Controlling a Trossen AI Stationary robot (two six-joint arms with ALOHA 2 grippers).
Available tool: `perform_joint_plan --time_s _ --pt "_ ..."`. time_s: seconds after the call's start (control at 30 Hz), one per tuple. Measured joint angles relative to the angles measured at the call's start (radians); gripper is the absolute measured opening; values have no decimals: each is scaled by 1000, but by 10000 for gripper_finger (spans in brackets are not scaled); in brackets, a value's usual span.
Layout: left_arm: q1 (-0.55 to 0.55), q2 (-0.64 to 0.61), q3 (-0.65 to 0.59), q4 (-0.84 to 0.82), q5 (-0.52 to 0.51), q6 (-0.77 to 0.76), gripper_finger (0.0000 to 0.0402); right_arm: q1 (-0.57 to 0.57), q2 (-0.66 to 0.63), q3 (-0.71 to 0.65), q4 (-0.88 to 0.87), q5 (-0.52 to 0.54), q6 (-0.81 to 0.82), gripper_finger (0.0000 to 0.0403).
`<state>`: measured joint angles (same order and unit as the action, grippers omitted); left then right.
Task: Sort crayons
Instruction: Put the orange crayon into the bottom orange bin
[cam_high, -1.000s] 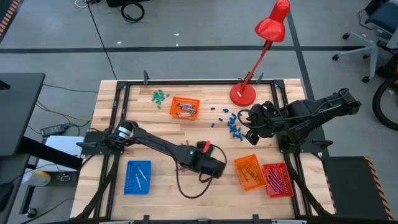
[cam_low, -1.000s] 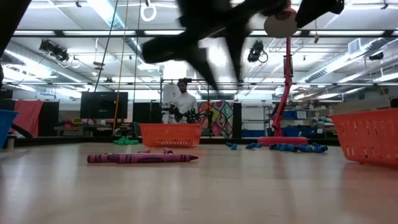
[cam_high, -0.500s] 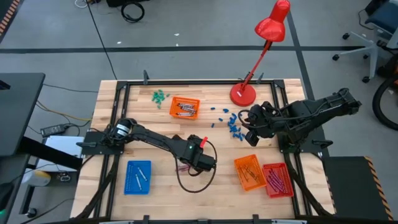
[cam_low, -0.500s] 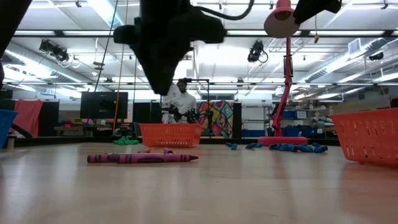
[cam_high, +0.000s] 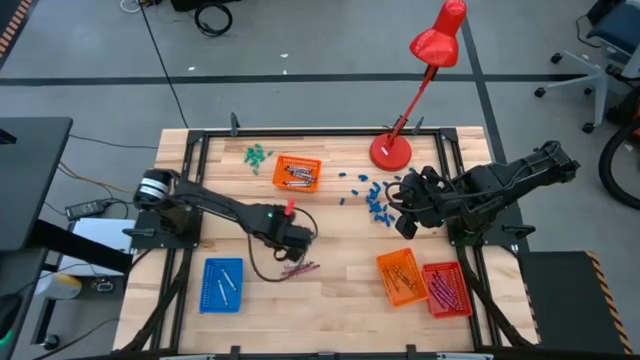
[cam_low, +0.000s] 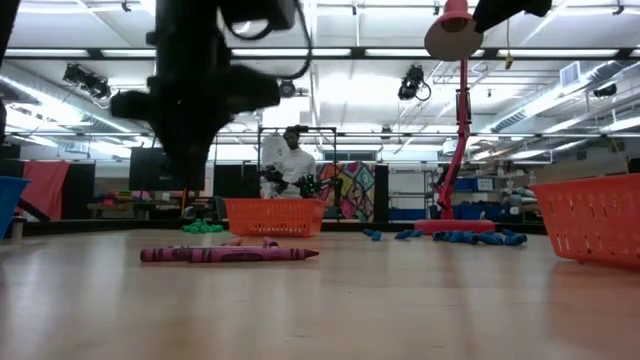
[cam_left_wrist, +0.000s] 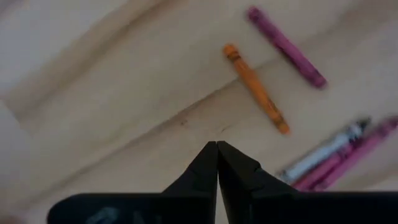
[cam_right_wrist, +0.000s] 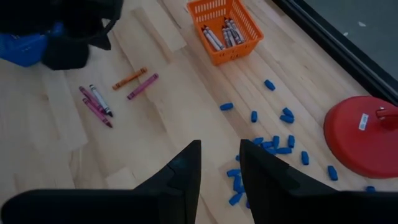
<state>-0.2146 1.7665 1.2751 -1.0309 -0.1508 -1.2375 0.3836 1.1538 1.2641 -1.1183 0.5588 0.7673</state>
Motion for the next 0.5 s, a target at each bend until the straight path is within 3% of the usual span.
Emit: perform_joint_plan --time_s 0.2,0.33,0.5 --pt "21 -20 -123 139 25 -270 61 0 0 0 4 1 -1 114" --pt "21 -13 -156 293 -4 -324 117 0 0 0 6 1 0 114" --pt "28 -13 -156 317 -42 -364 177 0 0 0 10 1 0 114"
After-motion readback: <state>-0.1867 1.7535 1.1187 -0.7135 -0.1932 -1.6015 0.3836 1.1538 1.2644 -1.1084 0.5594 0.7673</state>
